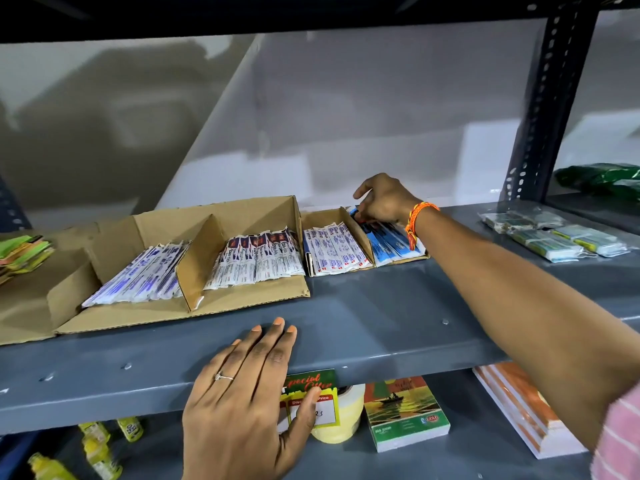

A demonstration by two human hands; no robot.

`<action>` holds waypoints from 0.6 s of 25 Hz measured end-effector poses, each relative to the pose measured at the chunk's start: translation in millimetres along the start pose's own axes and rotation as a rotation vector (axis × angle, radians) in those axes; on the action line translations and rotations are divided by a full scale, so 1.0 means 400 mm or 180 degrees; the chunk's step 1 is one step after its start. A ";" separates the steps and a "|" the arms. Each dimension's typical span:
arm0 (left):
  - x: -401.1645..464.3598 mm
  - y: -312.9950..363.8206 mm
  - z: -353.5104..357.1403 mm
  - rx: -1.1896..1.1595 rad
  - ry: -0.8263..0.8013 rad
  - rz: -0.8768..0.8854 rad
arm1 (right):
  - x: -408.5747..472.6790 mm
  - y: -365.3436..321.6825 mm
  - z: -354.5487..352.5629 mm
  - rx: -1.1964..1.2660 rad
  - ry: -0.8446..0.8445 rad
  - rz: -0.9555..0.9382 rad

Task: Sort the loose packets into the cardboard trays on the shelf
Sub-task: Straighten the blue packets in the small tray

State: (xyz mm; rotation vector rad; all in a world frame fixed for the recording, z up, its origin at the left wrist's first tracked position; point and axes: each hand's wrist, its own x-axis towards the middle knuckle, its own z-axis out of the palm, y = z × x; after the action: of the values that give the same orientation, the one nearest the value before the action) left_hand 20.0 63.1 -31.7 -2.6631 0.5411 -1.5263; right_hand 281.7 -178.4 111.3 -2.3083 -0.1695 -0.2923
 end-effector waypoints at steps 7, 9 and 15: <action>0.009 0.006 -0.010 0.0004 -0.0036 -0.0057 | -0.004 0.024 -0.001 -0.0690 0.0083 -0.0482; 0.012 0.006 -0.012 0.0006 -0.0034 -0.0081 | -0.011 0.021 -0.035 -0.1028 0.0156 -0.0720; 0.016 0.007 -0.013 0.0050 -0.0077 -0.0071 | -0.053 0.008 -0.082 -0.2132 -0.0252 -0.0811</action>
State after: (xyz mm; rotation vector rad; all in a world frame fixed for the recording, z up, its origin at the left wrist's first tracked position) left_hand 17.9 59.4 -24.3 -2.6813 0.4977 -1.4952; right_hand 256.9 -205.3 125.2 -2.9674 -0.4661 -0.4363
